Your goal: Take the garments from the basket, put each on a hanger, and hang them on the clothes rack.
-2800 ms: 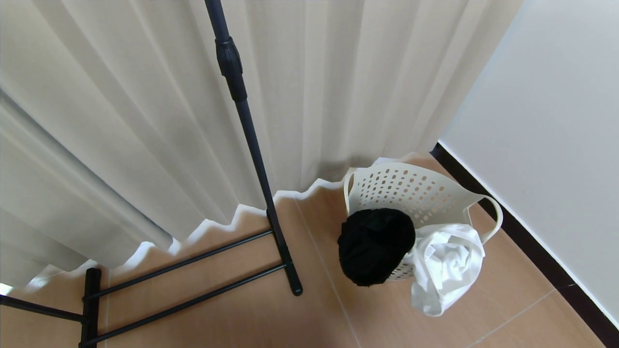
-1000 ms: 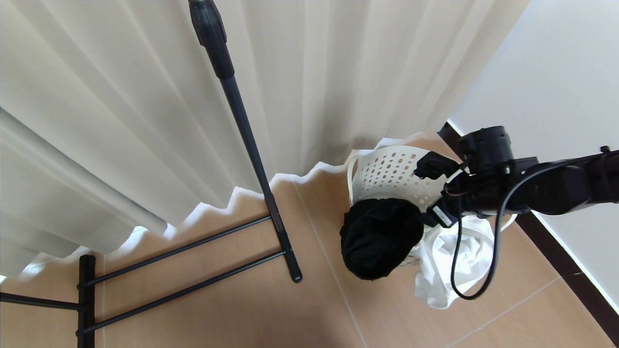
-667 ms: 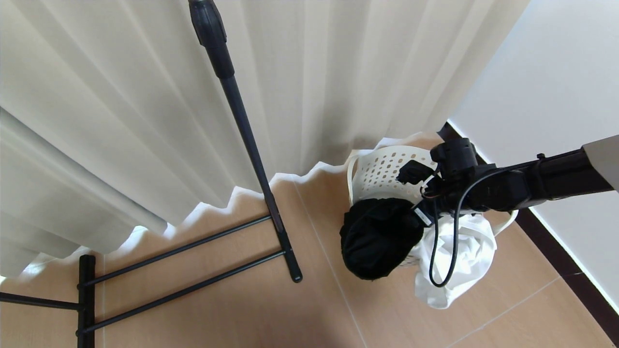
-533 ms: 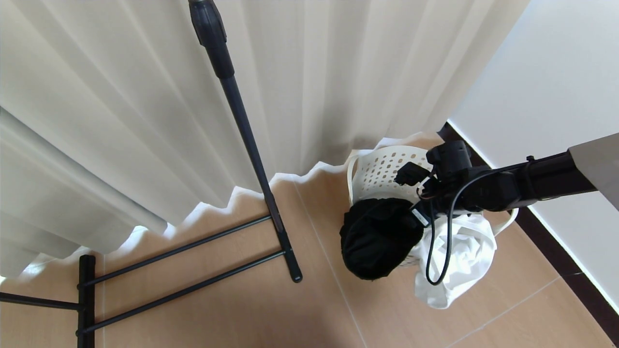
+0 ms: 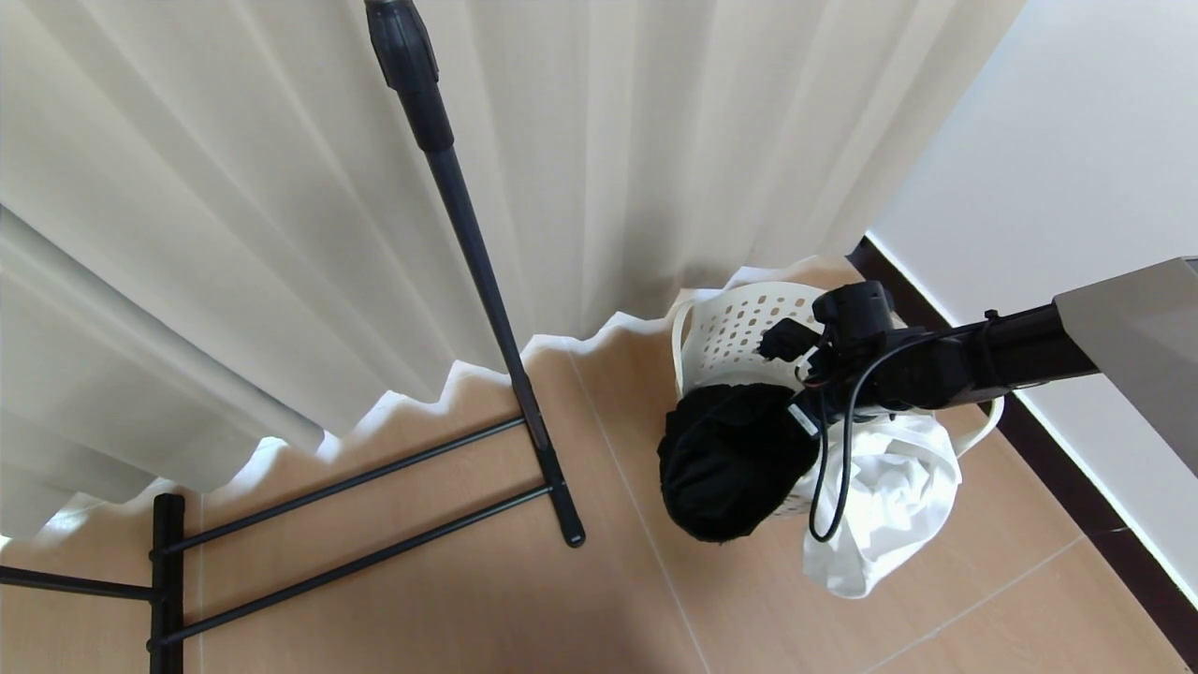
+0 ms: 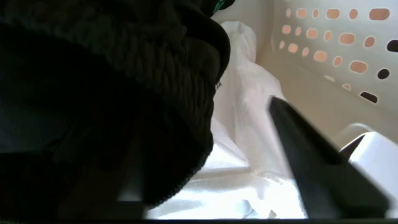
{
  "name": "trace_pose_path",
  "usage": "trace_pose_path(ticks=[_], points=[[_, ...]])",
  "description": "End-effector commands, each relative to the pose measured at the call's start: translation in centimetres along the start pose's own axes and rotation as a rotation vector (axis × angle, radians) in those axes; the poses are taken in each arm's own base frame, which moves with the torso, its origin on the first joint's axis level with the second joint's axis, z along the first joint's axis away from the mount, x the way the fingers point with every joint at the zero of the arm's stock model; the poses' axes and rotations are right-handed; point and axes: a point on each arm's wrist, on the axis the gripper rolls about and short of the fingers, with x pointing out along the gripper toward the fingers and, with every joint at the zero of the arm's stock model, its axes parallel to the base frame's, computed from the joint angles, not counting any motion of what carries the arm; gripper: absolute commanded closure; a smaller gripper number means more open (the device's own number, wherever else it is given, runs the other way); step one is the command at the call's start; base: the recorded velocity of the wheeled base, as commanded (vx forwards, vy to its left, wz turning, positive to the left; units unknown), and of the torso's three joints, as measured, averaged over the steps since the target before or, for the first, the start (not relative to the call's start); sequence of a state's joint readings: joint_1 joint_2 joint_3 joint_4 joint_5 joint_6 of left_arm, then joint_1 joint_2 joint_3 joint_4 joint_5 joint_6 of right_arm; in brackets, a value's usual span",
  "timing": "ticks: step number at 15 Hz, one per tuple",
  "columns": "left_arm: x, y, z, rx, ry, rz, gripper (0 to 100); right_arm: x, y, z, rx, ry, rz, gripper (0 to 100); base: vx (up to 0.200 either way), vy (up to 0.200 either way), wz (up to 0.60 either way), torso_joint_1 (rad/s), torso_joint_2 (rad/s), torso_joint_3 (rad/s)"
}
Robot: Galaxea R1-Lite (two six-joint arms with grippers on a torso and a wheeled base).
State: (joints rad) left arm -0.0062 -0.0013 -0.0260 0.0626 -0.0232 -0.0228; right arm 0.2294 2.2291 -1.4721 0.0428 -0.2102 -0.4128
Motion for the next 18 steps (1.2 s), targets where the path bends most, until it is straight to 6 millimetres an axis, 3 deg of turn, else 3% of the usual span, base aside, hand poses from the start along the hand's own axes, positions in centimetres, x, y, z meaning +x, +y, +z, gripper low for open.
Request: trace_pose_path(ticks=[1,3,6,7,11,12,13,14,15,18], points=[[0.0,0.0,0.0,0.0,0.001,0.0,0,0.1,0.0,0.1,0.006,-0.002,-0.001,100,0.0,0.0,0.0,0.0,0.0,0.0],[0.0,0.0,0.0,0.0,0.001,0.0,0,-2.0,-0.6,0.6,0.072,-0.036,-0.013,100,0.0,0.0,0.0,0.0,0.0,0.0],[0.0,0.0,0.0,0.0,0.001,0.0,0,-7.9,-0.5,0.4,0.185,-0.097,-0.003,100,0.0,0.0,0.0,0.0,0.0,0.0],[0.0,0.0,0.0,0.0,0.001,0.0,0,-11.6,0.1,0.0,0.224,-0.149,0.011,100,0.0,0.0,0.0,0.0,0.0,0.0],[0.0,0.0,0.0,0.0,0.001,0.0,0,-23.2,0.6,-2.6,0.252,-0.394,0.037,100,0.0,0.0,0.0,0.0,0.0,0.0],[0.0,0.0,0.0,0.0,0.001,0.0,0,-23.4,0.7,-2.6,0.251,-0.399,0.038,100,0.0,0.0,0.0,0.0,0.0,0.0],[0.0,0.0,0.0,0.0,0.001,0.0,0,-28.6,0.9,-3.5,0.269,-0.543,0.079,100,0.0,0.0,0.0,0.0,0.0,0.0],[0.0,0.0,0.0,0.0,0.001,0.0,0,-31.2,0.9,-4.1,0.275,-0.615,0.109,100,0.0,0.0,0.0,0.0,0.0,0.0],[0.0,0.0,0.0,0.0,0.001,0.0,0,-33.0,0.9,-4.7,0.281,-0.668,0.133,100,0.0,0.0,0.0,0.0,0.0,0.0],[0.0,0.0,0.0,0.0,0.001,0.0,0,-36.0,0.5,-6.7,0.33,-0.764,0.176,100,0.0,0.0,0.0,0.0,0.0,0.0]])
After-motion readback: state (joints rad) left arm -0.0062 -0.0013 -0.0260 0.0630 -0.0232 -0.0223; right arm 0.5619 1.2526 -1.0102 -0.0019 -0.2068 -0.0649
